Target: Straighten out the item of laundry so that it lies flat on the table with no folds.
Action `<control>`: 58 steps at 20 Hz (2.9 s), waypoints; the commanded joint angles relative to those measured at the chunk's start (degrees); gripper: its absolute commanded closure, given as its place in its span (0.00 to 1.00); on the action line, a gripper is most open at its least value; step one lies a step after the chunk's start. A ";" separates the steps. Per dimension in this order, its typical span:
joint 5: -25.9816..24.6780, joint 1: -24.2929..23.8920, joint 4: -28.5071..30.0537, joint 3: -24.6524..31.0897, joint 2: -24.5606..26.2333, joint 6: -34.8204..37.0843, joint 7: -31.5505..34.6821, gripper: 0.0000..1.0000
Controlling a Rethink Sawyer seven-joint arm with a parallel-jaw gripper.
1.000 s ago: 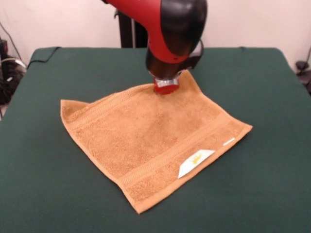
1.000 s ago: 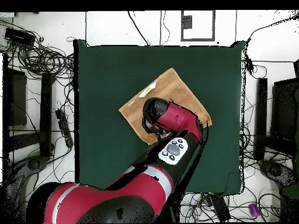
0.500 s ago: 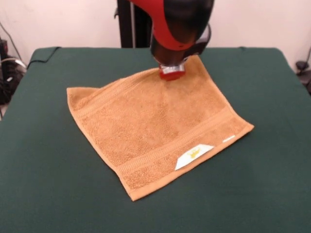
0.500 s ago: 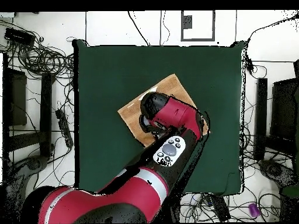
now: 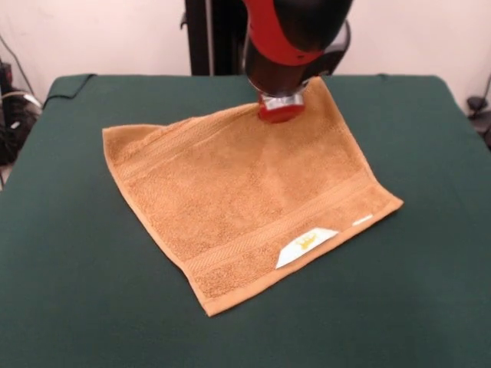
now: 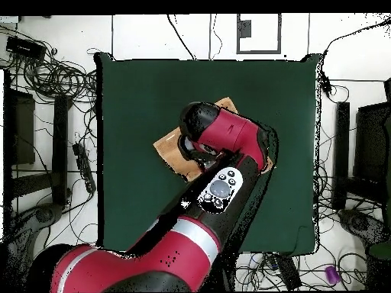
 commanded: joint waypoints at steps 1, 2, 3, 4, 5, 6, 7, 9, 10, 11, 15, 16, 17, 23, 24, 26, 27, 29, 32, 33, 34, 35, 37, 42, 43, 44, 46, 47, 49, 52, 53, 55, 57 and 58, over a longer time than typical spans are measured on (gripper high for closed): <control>2.58 -2.46 -6.65 5.43 3.34 2.45 15.64 1.00; 2.69 -3.13 -6.48 6.43 3.37 0.16 13.72 1.00; 2.62 -3.13 -6.45 6.83 3.57 -0.79 13.18 1.00; 2.31 -3.61 -6.35 7.32 3.67 -2.38 11.62 1.00; 2.17 -3.92 -6.82 7.42 4.11 -2.93 11.37 1.00; 1.96 -4.15 -6.55 7.56 4.12 -4.08 10.73 1.00; 1.84 -4.54 -6.83 7.76 4.36 -4.66 10.33 1.00; 1.58 -5.21 -6.78 8.30 4.47 -6.07 9.06 1.00; 1.49 -5.60 -6.76 8.71 4.54 -6.82 8.34 1.00; 1.44 -5.59 -6.44 9.02 4.38 -7.34 8.05 1.00; 0.51 -5.77 -5.73 9.56 3.75 -8.56 6.66 1.00; 0.27 -5.79 -5.68 9.62 3.73 -8.69 6.41 1.00; 0.04 -5.82 -5.63 9.67 3.70 -8.82 6.17 1.00; -1.60 -6.05 -6.40 9.76 3.80 -6.95 4.07 0.00; -1.79 -5.66 -7.19 8.33 4.29 -8.00 5.93 0.00; -0.86 -5.77 -7.00 8.38 4.31 -8.61 7.54 0.00; -0.52 -5.86 -6.86 8.51 4.26 -8.89 7.91 0.00; -0.45 -5.82 -6.98 8.06 3.93 -7.08 8.73 0.00; -0.23 -5.43 -5.59 8.20 3.00 -6.87 8.88 0.00; -0.09 -5.00 -5.09 8.42 2.83 -7.16 9.05 0.00; 0.01 -4.85 -4.77 8.39 2.67 -6.93 9.34 0.00; 0.11 -4.70 -4.45 8.37 2.51 -6.70 9.62 0.00; 0.31 -4.39 -3.82 8.33 2.19 -6.23 10.19 0.00; 1.23 -1.48 2.41 8.48 -0.65 -11.81 11.51 0.00; 1.10 -1.12 2.68 8.52 -0.84 -12.24 11.26 0.00; -0.03 -0.90 2.85 8.57 -1.52 -13.72 8.79 0.00; -1.87 -1.12 3.13 9.41 -3.06 -15.84 3.17 0.00; -1.90 -1.41 3.52 10.10 -3.77 -16.27 1.55 0.00; -1.57 -2.04 5.55 12.12 -5.72 -20.02 -1.70 0.00; -0.19 -3.16 9.20 15.52 -8.01 -28.48 -3.05 0.00; -0.24 -3.08 10.27 16.03 -8.76 -30.90 -2.57 0.00; -0.28 -3.21 12.81 17.63 -10.50 -35.56 -2.20 0.00; -0.81 -3.68 14.71 19.18 -11.92 -40.24 -2.28 0.00; -1.24 -4.83 17.63 21.97 -13.86 -46.76 -2.53 0.00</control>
